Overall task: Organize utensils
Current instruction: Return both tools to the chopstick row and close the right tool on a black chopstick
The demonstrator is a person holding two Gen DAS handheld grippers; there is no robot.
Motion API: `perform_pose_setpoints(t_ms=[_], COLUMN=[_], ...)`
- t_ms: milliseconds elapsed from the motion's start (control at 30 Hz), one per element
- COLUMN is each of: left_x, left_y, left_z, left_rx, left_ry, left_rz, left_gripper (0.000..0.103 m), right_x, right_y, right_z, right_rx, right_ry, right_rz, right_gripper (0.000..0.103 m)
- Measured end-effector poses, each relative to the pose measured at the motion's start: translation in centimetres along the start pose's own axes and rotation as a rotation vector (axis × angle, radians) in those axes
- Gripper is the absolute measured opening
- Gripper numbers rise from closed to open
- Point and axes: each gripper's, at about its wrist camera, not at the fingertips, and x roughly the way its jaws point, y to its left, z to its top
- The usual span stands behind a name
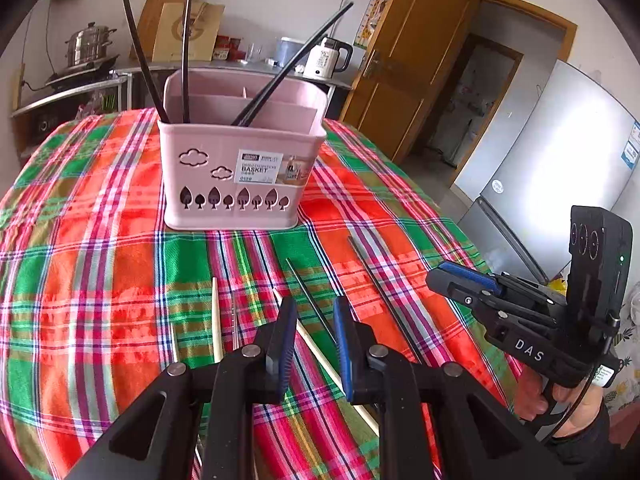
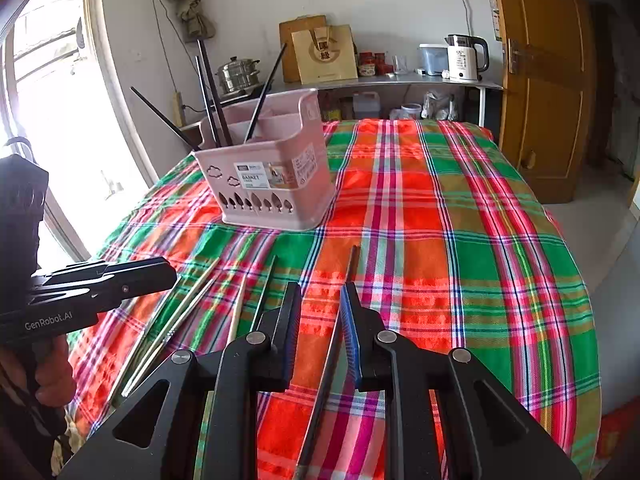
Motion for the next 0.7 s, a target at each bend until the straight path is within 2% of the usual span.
perform_pose_setpoints(t_ms=[100, 400, 700], left_x=[1.9, 6.8, 8.8], left_y=[0.0, 0.6, 0.7], left_z=[0.2, 0.8, 1.1], left_rx=[-0.022, -0.069, -0.070], left_ry=[0.042, 0.147, 0.170], left_rz=[-0.020, -0.012, 0.007], left_gripper=[0.018, 0.018, 0.018], right_x=[1.2, 4.4, 6.9], right_y=[-0.4, -1.1, -1.3], right_z=[-0.1, 0.2, 0.2], right_rx=[0.003, -0.004, -0.012], right_ry=[0.029, 0.092, 0.149], right_rz=[-0.003, -0.008, -0.026], right_gripper=[0.021, 0.018, 0.012])
